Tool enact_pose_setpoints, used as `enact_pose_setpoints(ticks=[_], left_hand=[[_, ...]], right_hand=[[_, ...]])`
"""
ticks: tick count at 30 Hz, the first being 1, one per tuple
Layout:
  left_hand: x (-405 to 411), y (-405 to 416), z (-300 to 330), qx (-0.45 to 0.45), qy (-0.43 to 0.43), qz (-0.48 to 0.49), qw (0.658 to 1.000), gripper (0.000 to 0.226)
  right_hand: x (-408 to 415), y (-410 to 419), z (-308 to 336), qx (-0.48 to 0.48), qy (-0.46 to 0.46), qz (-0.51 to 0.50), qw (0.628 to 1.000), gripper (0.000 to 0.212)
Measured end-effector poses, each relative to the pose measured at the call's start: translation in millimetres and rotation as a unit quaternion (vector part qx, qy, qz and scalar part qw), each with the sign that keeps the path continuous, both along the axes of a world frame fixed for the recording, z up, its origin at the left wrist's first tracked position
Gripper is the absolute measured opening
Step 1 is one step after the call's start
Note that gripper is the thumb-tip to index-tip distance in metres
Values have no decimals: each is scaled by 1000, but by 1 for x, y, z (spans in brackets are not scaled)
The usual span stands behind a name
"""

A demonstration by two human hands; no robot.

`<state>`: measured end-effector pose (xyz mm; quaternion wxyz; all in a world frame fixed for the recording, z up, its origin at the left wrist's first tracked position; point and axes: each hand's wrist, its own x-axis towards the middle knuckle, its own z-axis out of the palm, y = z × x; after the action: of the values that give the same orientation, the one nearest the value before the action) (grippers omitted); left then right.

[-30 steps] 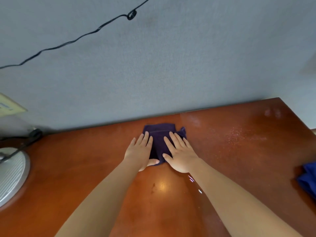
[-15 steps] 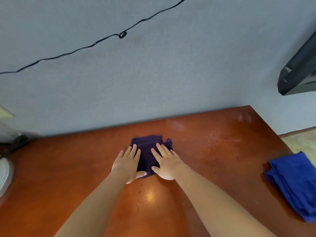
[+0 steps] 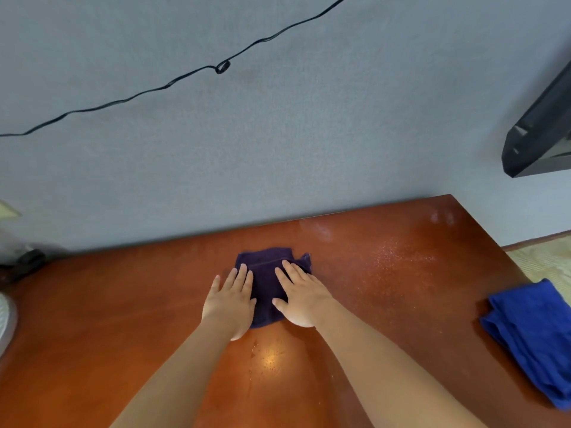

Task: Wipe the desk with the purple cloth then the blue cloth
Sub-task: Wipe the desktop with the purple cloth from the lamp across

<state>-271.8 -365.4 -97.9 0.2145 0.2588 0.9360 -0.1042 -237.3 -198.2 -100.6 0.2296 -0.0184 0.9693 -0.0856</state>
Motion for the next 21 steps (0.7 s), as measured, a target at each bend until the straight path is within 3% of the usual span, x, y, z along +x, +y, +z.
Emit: enact_pose_setpoints(ticks=[6, 21], left_hand=[[-16, 7, -7, -22, 47, -7, 999, 59], [-97, 32, -24, 23, 104, 23, 994, 62]], right_hand=[[-16, 4, -13, 25, 24, -1, 999, 69], [-100, 27, -24, 11, 57, -12, 998, 69]])
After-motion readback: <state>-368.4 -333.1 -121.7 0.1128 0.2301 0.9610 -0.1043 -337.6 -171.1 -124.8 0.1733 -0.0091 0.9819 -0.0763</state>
